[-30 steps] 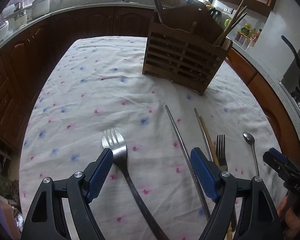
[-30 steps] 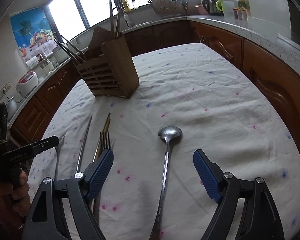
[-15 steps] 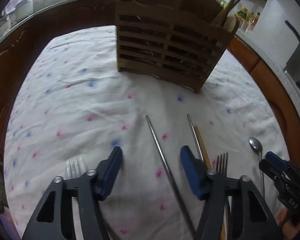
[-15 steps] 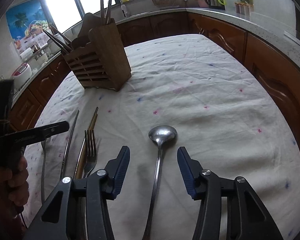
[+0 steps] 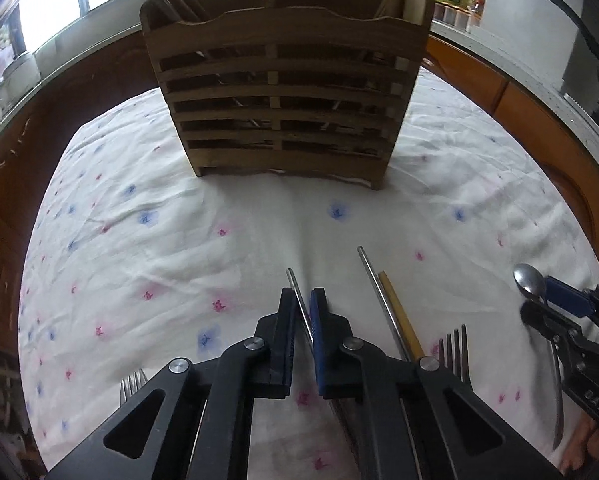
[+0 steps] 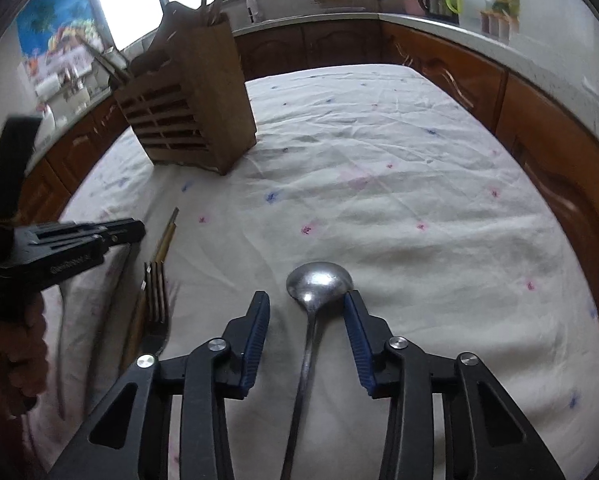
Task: Organize utensils
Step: 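Close the left tool on a metal chopstick while the right tool grasps the metal spoon, then lift the metal chopstick and spoon and carry them over the wooden holder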
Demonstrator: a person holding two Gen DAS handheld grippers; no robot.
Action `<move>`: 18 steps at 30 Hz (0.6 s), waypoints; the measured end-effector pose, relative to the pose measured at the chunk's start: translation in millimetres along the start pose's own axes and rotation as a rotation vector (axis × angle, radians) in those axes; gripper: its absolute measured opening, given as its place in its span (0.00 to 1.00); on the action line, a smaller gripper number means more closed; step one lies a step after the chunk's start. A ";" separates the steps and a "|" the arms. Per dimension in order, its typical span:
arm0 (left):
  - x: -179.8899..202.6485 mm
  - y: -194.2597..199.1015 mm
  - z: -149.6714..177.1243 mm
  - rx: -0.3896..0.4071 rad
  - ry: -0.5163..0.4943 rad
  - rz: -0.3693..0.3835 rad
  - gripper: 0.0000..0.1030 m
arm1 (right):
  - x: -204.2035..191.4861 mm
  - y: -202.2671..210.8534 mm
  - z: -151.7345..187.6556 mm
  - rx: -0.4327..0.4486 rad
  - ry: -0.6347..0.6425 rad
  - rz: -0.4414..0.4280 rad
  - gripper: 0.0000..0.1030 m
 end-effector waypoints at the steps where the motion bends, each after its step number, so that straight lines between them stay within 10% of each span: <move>1: -0.9 -0.5 0.4 -0.001 0.002 0.010 0.05 | -1.5 -0.3 0.6 0.000 0.020 0.025 0.31; 5: -9.6 7.1 3.0 -0.005 0.021 0.056 0.04 | -0.2 1.0 0.9 -0.002 0.027 0.012 0.05; 18: 2.9 5.4 -2.7 -0.044 -0.054 -0.031 0.06 | 4.0 3.3 4.0 -0.001 -0.010 -0.077 0.05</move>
Point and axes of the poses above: each gripper's, at about its wrist camera, not at the fingertips, and y roughly against the way its jaws point, x to its right, z to its underside, the point moved 4 cm from there along -y, roughly the way its jaws point, and after that the axes turned 10 degrees about -x, right-handed, at the moved point
